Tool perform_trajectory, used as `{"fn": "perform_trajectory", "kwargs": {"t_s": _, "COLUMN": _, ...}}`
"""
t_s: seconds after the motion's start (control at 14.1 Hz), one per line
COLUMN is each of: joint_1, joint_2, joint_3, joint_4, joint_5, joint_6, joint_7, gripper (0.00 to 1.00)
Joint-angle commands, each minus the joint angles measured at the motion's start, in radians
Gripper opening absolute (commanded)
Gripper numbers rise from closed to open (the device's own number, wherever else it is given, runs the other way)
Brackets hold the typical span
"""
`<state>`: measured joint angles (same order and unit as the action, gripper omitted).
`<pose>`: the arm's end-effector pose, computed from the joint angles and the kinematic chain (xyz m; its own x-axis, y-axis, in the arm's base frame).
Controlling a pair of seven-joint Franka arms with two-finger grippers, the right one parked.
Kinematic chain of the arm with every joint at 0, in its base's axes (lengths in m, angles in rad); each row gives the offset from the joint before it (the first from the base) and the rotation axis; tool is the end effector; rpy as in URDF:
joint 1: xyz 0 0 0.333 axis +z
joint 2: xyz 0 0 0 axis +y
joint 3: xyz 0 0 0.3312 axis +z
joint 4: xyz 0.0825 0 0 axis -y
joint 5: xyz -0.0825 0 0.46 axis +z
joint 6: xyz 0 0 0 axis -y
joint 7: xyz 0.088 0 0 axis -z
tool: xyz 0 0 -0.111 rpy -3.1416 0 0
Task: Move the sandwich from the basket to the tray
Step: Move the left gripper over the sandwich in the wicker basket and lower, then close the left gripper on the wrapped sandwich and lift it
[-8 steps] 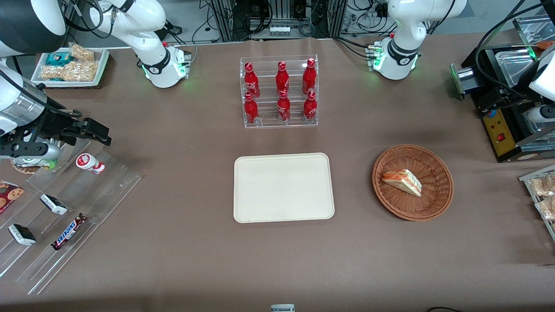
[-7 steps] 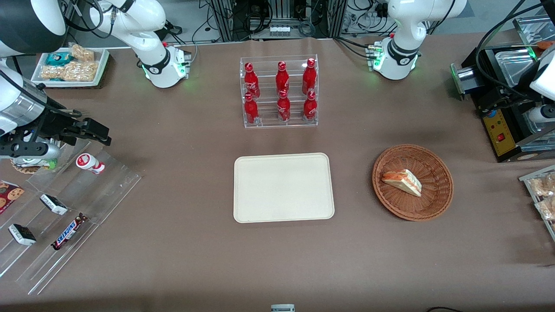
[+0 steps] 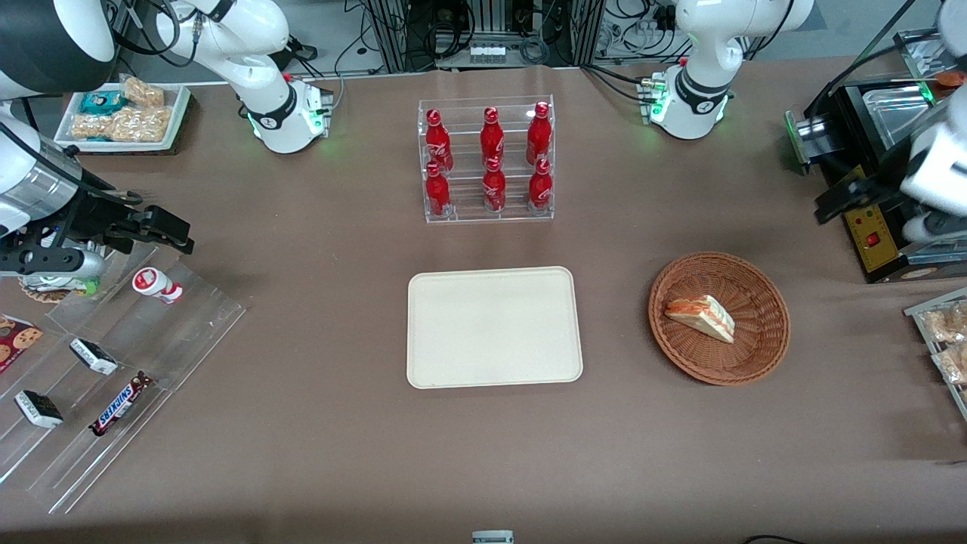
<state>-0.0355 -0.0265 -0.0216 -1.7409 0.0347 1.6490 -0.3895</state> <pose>0.6205 -0.0320 0.5656 0.9450 0.3236 -0.0473 0.3209 -0.9454 -0.0571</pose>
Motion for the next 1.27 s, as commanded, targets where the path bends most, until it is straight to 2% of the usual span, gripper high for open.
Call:
{"fn": "perform_trajectory", "kwargs": {"t_s": 0.0, "joint_1": -0.043, "joint_2": 0.054, "joint_3": -0.008, "joint_4": -0.096, "joint_5": 0.005, "joint_6": 0.153, "joint_7": -0.289, "gripper": 1.00}}
{"fn": "perform_trajectory", "kwargs": {"t_s": 0.28, "joint_1": -0.040, "joint_2": 0.092, "joint_3": 0.000, "joint_4": -0.333, "joint_5": 0.002, "joint_6": 0.453, "joint_7": -0.489, "gripper": 1.00}}
{"fn": "perform_trajectory", "kwargs": {"t_s": 0.42, "joint_1": -0.041, "joint_2": 0.103, "joint_3": 0.000, "joint_4": -0.394, "joint_5": -0.009, "joint_6": 0.521, "joint_7": -0.567, "gripper": 1.00}}
{"fn": "perform_trajectory", "kwargs": {"t_s": 0.85, "joint_1": -0.087, "joint_2": 0.163, "joint_3": 0.000, "joint_4": -0.463, "joint_5": -0.041, "joint_6": 0.687, "joint_7": -0.715, "gripper": 1.00}}
{"fn": "perform_trajectory", "kwargs": {"t_s": 1.2, "joint_1": -0.104, "joint_2": 0.252, "joint_3": 0.000, "joint_4": -0.456, "joint_5": -0.041, "joint_6": 0.796, "joint_7": -0.727, "gripper": 1.00}}
